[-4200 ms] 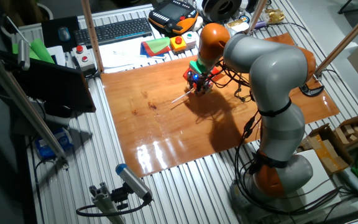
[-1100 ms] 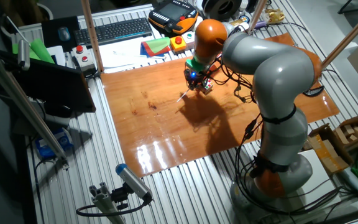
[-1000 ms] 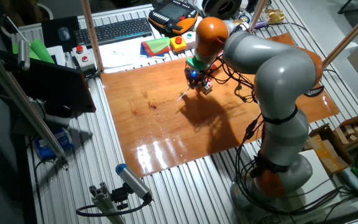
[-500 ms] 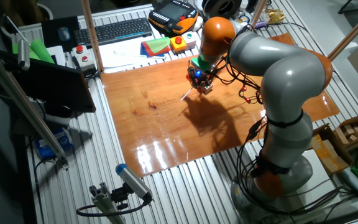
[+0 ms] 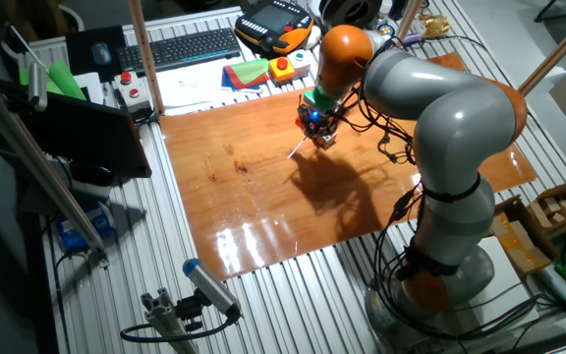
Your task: Wave the flag
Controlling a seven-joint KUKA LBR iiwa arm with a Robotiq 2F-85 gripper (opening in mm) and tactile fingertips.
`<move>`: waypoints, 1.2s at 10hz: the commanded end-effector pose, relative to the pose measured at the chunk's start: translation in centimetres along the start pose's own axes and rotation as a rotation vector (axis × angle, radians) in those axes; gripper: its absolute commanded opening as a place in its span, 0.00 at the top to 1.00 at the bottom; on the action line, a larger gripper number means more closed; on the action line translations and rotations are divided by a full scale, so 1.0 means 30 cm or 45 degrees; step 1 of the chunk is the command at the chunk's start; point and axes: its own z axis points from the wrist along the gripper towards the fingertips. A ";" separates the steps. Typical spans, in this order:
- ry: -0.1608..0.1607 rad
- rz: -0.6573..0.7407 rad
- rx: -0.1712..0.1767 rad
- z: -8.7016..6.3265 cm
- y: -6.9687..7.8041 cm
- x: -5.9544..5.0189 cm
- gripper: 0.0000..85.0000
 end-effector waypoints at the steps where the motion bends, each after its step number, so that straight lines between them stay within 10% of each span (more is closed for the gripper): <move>1: -0.007 -0.001 -0.007 0.000 0.000 0.000 0.99; 5: -0.020 -0.022 -0.083 0.000 0.000 0.000 0.99; 10: -0.025 -0.092 -0.060 -0.007 -0.001 0.001 0.99; 12: -0.030 -0.078 -0.059 -0.101 -0.009 0.005 0.99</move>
